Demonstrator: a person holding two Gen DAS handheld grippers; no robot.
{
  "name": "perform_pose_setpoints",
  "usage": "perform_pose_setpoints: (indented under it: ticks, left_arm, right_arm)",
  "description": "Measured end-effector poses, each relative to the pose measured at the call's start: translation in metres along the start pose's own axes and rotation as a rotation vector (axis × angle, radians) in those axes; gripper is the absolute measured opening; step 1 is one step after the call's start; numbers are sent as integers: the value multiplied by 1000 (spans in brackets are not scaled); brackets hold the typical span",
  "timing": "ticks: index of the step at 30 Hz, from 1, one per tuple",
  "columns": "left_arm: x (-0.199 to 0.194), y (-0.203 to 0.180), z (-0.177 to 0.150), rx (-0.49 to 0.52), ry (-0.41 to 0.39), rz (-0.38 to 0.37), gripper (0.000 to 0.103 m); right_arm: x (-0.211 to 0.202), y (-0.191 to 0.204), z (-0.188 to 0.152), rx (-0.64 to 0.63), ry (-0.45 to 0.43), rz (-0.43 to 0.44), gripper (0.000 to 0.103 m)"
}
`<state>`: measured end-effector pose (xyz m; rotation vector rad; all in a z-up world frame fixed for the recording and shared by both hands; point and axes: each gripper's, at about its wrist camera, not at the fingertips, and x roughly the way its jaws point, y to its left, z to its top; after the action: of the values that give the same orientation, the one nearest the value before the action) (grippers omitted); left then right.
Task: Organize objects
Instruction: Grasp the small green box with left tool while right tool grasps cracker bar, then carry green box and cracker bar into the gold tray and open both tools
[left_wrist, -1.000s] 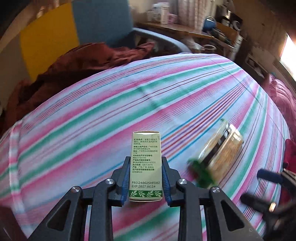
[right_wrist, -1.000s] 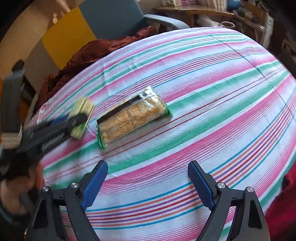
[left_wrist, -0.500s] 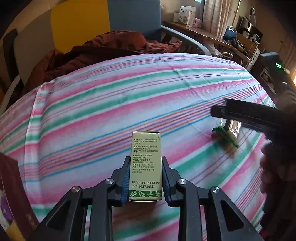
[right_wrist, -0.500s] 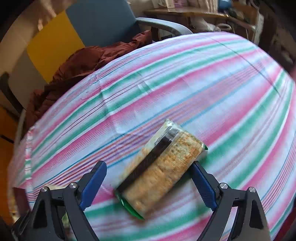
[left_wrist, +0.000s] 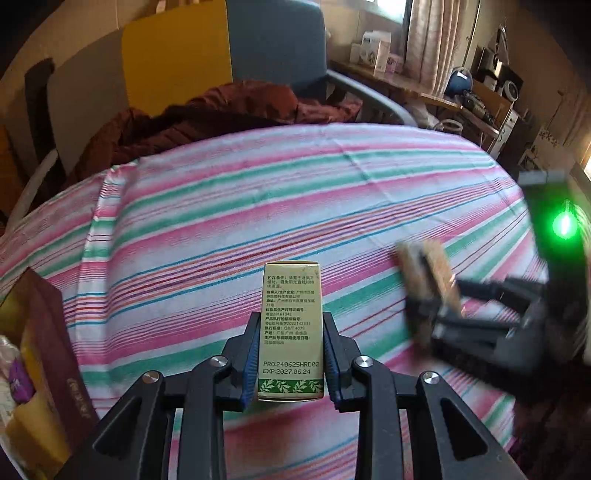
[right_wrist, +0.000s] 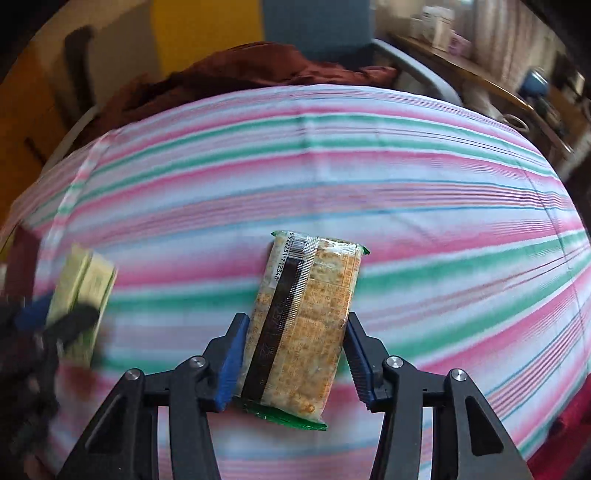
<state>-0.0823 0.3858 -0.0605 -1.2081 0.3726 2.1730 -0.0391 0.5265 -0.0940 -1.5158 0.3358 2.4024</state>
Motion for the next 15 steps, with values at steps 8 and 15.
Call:
perform_pose_setpoints:
  ticks: [8,15]
  left_arm:
    - [-60,11,-14,-12,-121,24,29]
    - [-100,29,-31,-37,-181,47,29]
  right_arm:
    - [-14,21,-33,-50,-2,55,52]
    - [-28,42,-56,-76,-4,91,52]
